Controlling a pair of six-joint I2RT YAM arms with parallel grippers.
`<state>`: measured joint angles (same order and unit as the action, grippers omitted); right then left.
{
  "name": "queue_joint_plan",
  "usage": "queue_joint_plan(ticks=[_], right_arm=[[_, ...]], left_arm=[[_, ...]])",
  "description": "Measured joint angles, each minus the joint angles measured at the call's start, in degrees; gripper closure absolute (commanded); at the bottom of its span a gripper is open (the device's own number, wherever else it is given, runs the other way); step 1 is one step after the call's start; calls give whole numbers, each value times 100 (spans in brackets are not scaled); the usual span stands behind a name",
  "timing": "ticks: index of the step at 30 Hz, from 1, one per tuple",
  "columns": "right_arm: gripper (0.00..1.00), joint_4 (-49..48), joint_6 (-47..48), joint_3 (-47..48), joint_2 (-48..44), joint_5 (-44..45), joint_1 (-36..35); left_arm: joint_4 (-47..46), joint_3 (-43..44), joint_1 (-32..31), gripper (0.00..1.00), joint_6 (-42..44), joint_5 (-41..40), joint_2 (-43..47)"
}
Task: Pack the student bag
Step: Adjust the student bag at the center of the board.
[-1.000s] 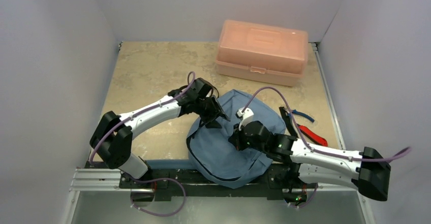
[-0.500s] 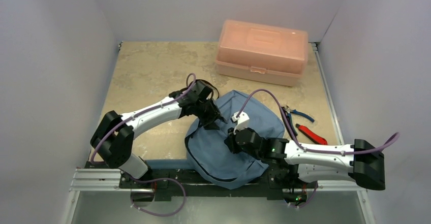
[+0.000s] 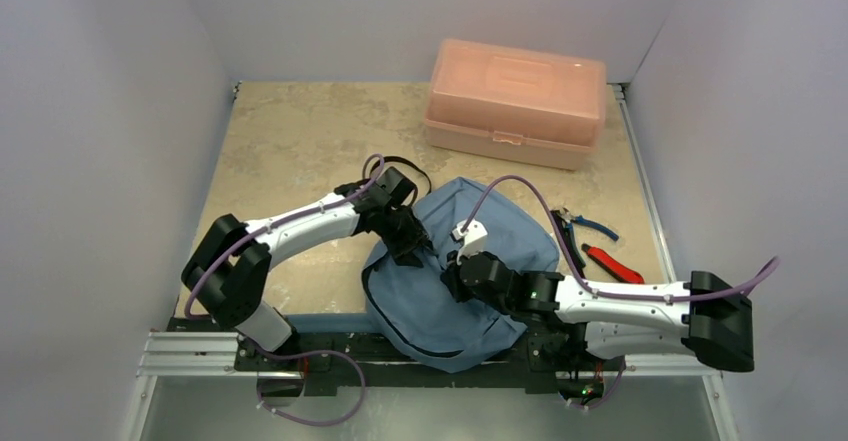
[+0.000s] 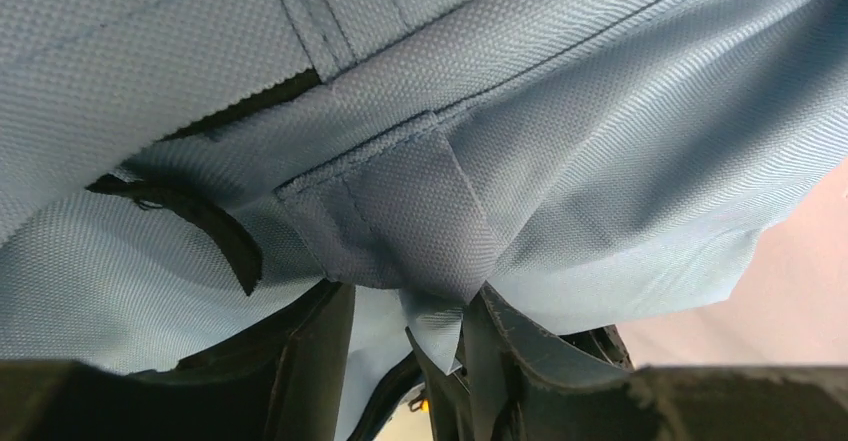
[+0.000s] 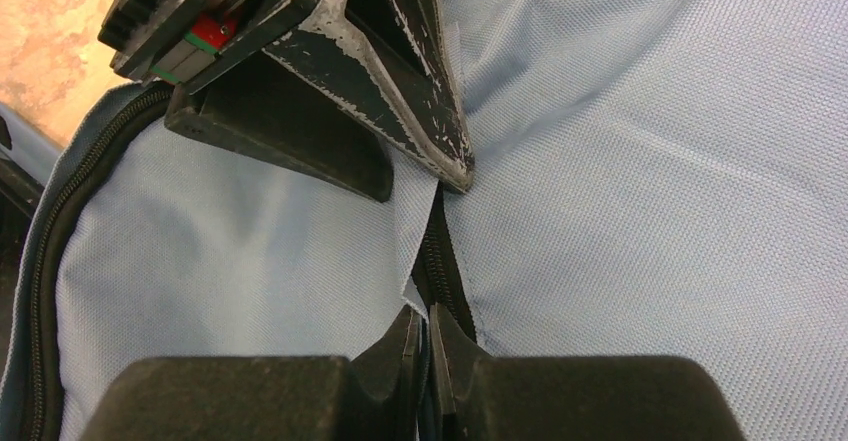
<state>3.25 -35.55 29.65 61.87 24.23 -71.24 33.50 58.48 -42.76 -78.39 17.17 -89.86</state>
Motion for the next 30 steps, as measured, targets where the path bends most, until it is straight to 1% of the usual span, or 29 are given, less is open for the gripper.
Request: queue_joint_plan(ticks=[3,4,5,8,11,13,14,15,18,21,23,25,26,29,30], right_arm=[[91,-39,59,11,52,-26,-4],[88,-44,85,24,79,-26,-15],[84,-61,116,37,118,-33,-35],[70,-205,238,44,232,-118,-76],[59,-531,424,-13,306,-380,-70],[59,-841,614,-138,306,-645,-46],[56,-979,706,-192,313,-778,-24],[54,-1095,780,-234,326,-887,0],[54,-1305,953,-299,334,-1121,31],[62,-1414,920,-446,151,-1202,74],[62,-1349,734,-592,-225,-1290,212],[62,-1121,522,-643,-658,-1488,494],[62,-975,389,-643,-940,-1709,748],[71,-723,166,-507,-1408,-2221,1401],[73,-662,118,-393,-1427,-2400,1620]], left_arm=[[42,26,33,91,92,9,-81],[44,35,31,99,166,-24,-92],[42,35,31,100,262,-66,-96],[-188,-46,31,100,546,-157,-61],[-931,-452,33,100,920,-179,149],[-1423,-734,33,100,1093,-168,280],[-1733,-918,33,100,1196,-146,363],[-2037,-1097,35,100,1274,-129,448],[-2990,-1652,44,100,1427,-61,675],[-4013,-2179,59,100,1447,76,787],[-4485,-2347,63,100,1392,164,780],[-4994,-2511,50,100,1298,234,743],[-5276,-2594,50,100,1224,251,695],[-5860,-2793,52,100,1045,264,595],[-6022,-2863,52,100,997,264,586]])
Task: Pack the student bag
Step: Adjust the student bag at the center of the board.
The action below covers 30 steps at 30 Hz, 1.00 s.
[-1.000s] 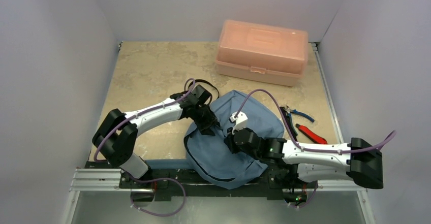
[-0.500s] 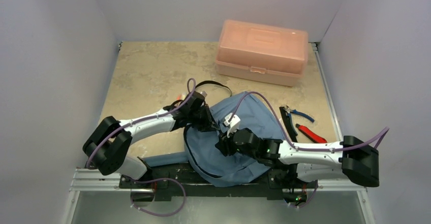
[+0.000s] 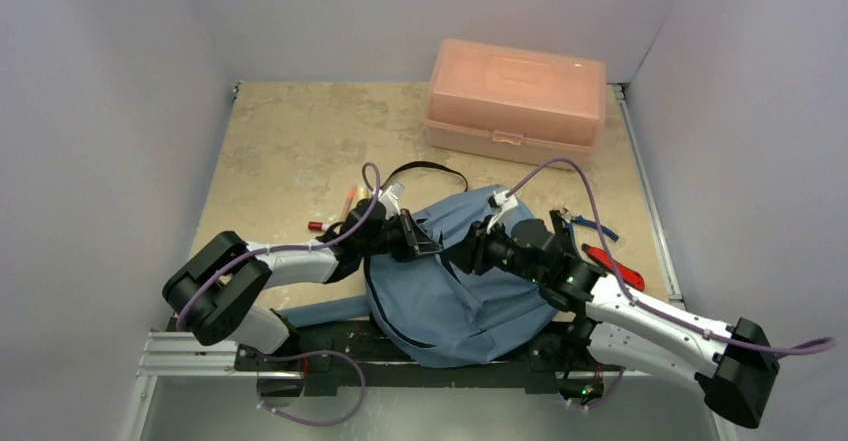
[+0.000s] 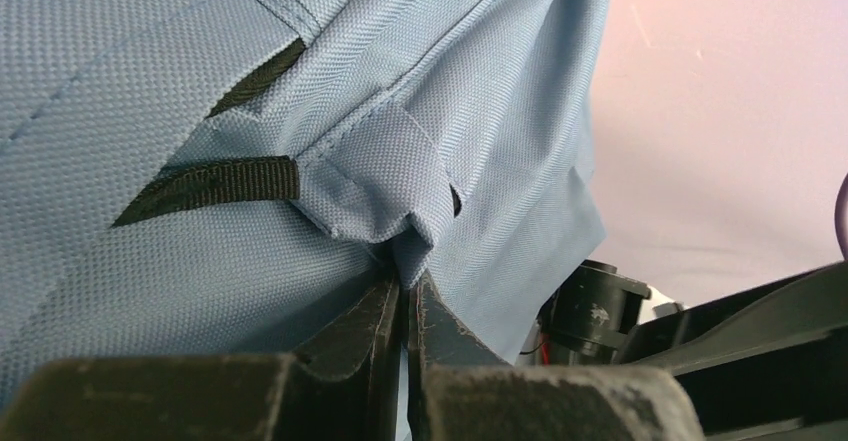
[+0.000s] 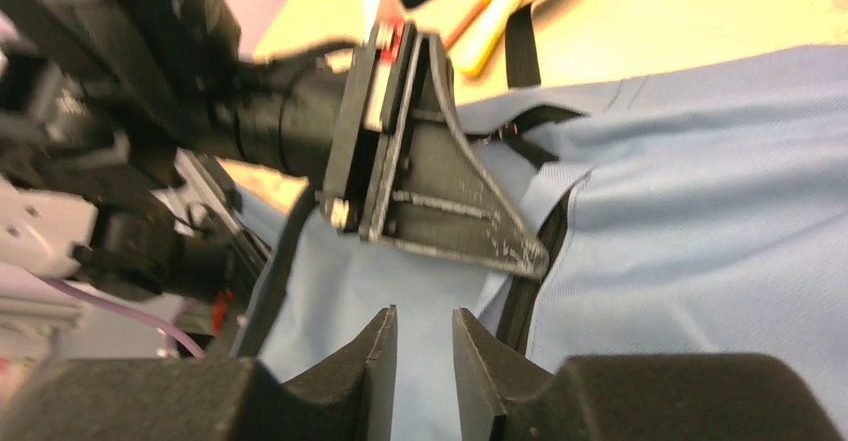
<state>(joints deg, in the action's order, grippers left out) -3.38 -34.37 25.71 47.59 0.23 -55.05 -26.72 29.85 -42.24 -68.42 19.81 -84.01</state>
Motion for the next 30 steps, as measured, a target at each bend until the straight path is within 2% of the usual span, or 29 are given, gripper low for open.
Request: queue_joint_plan(ticks=[5,14,19,21,25,27,30], right_arm=[[75,39,-170,566,638,-970,946],[75,260,-243,686,1491,-1639,1567],[87,354,-109,754,1521,-1676,1655],[91,367,-66,697,1370,-1731,1611],[92,387,-35,487,1113,-1860,1322],[91,442,-37,411,1119,-1886,1121],[84,640,-31,376,1130,-1875,739]], left_arm=[[-505,-140,-2,100,-127,-4,-2],[-997,-372,-4,98,-197,-9,-2],[-988,-382,2,87,-243,-9,-2],[-960,-382,33,87,-245,-7,-2],[-931,-380,98,87,-245,-2,-2],[-890,-363,103,82,-245,9,-2],[-726,-236,109,63,-258,87,-15]])
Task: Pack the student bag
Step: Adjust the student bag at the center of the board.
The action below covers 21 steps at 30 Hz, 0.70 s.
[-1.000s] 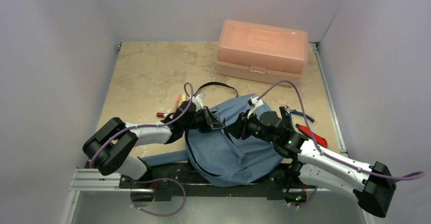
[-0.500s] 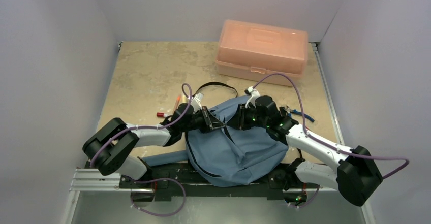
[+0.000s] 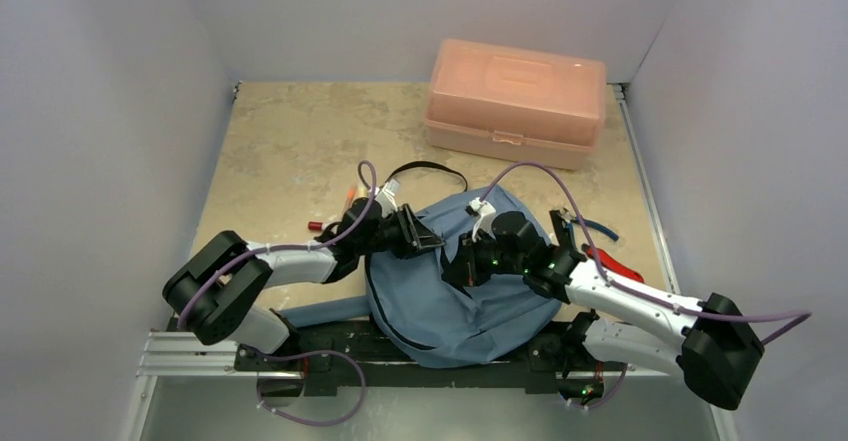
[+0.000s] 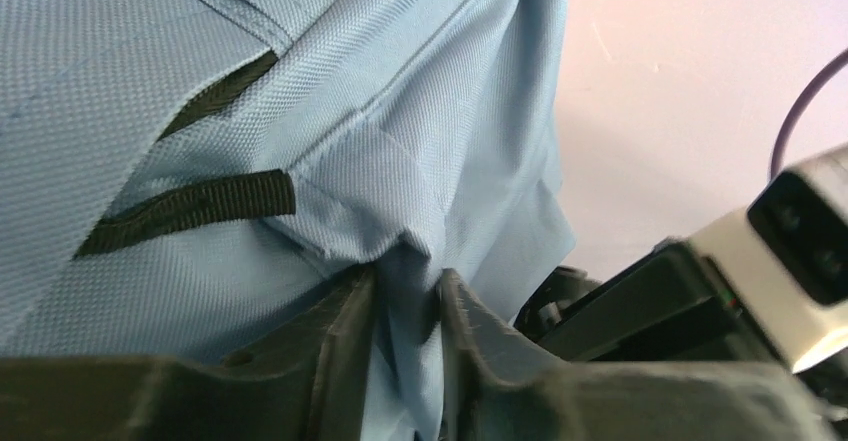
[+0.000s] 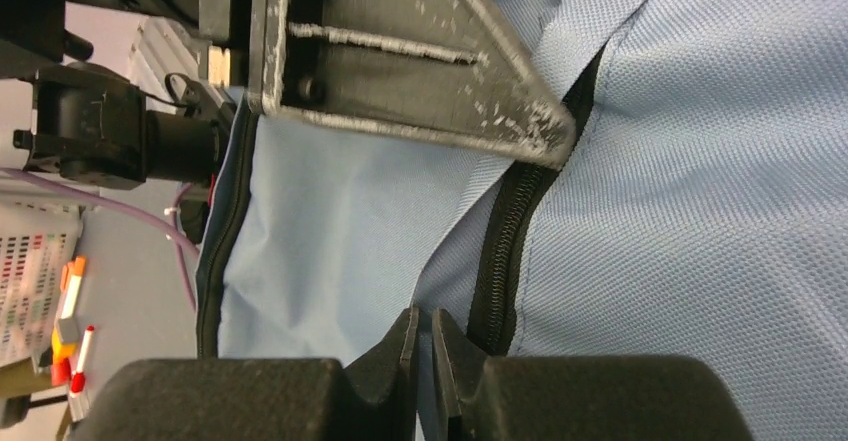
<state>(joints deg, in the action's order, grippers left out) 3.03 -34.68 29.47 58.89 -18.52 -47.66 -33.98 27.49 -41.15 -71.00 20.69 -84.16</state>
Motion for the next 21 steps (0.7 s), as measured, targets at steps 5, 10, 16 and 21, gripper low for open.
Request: queue_joint_plan(ticks=[5,10,16,21], right_arm=[[72,219,-37,4,-42,50,-79],[76,592,-70,101,-52,125,-105],[69,758,-232,236,157,192,-160],[57,1810,-437,702,-133,752,-208]], left_arm=[[1200,597,-15,57,-90,72,37],[3565,1622,-142,58,-98,9,203],[5641,2190,-205,57,-466,-31,205],[6380,2352,-450,49,-933,72,278]])
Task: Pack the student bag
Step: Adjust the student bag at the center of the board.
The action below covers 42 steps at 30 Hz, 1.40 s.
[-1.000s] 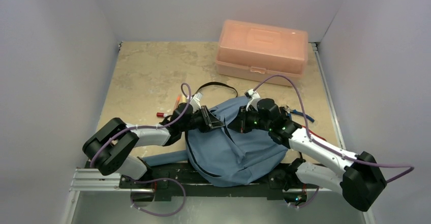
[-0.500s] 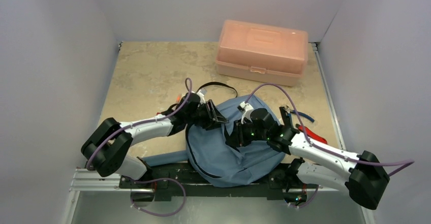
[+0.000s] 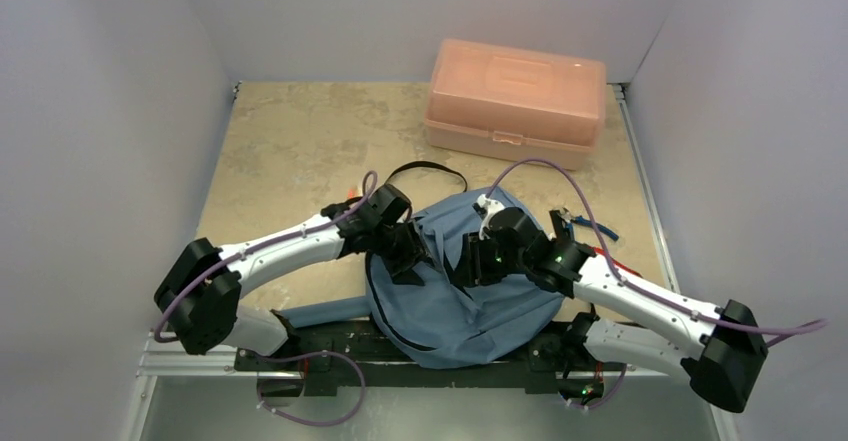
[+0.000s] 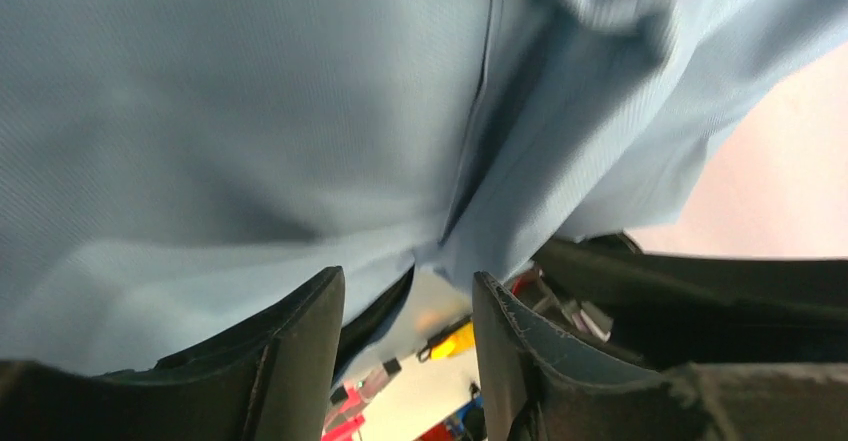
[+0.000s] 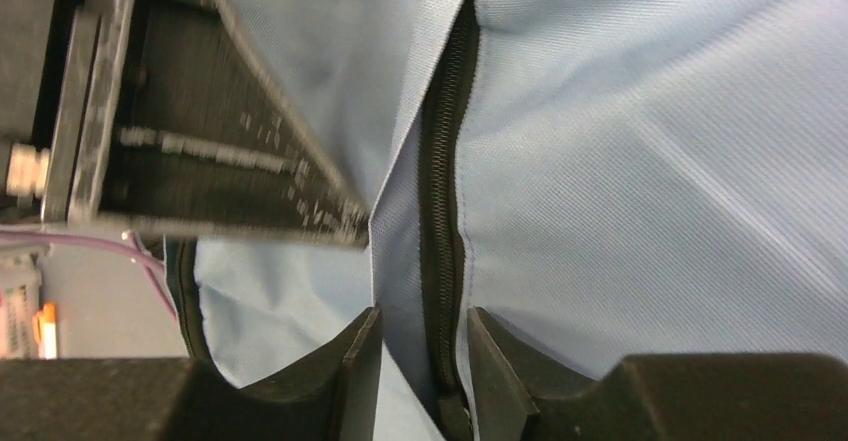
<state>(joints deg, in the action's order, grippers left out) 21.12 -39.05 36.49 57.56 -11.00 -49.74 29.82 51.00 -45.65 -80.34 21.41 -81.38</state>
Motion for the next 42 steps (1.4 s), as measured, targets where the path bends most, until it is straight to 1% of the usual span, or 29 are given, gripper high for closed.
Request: queue_joint_plan(ticks=[2,4,9,11,16,18,20,21,25,27,30,34,35,36,39,41,42], right_arm=[[53,437,-157,186,-151,243,-9],[52,831,-356,284,-396,487,-9],[55,1698,-741,326,-1115,1021,13],[62,1930,-813,326,-1241,1163,28],[88,2184,-826,323,-1342,1285,31],[94,2146,-787,323,-1349,1248,31],[98,2076,-699,304,-1320,1176,31],[100,2013,-658,282,-1263,1095,31],[100,1751,-551,92,-1032,815,31],[100,1652,-577,-85,-1003,684,31],[100,1519,-658,-240,-1075,654,31],[100,1316,-739,-343,-1113,546,31],[100,1255,-743,-378,-1104,525,31],[100,1215,-743,-411,-1102,518,31],[100,1176,-741,-435,-1104,525,31],[100,1163,-739,-435,-1106,525,31],[100,1156,-737,-435,-1106,525,31]], left_arm=[[59,0,-243,47,-221,11,122],[63,15,-474,46,-424,4,243],[4,129,-916,46,-824,-68,299],[-13,140,-1005,46,-962,-111,273],[-22,354,-1043,46,-1169,-208,-195],[-15,505,-1054,48,-1211,-280,-424],[-17,678,-1082,49,-1217,-354,-601],[-20,745,-1115,51,-1217,-385,-654],[-59,807,-1296,56,-1318,-411,-691],[-72,807,-1423,62,-1381,-407,-702],[-195,789,-1572,75,-1510,-361,-739],[-428,592,-1685,82,-1685,-282,-778],[-461,544,-1692,82,-1722,-273,-782],[-468,522,-1690,78,-1749,-273,-789],[-507,503,-1690,61,-1757,-280,-793],[-481,503,-1696,55,-1751,-286,-793],[-461,503,-1700,55,-1755,-302,-793]])
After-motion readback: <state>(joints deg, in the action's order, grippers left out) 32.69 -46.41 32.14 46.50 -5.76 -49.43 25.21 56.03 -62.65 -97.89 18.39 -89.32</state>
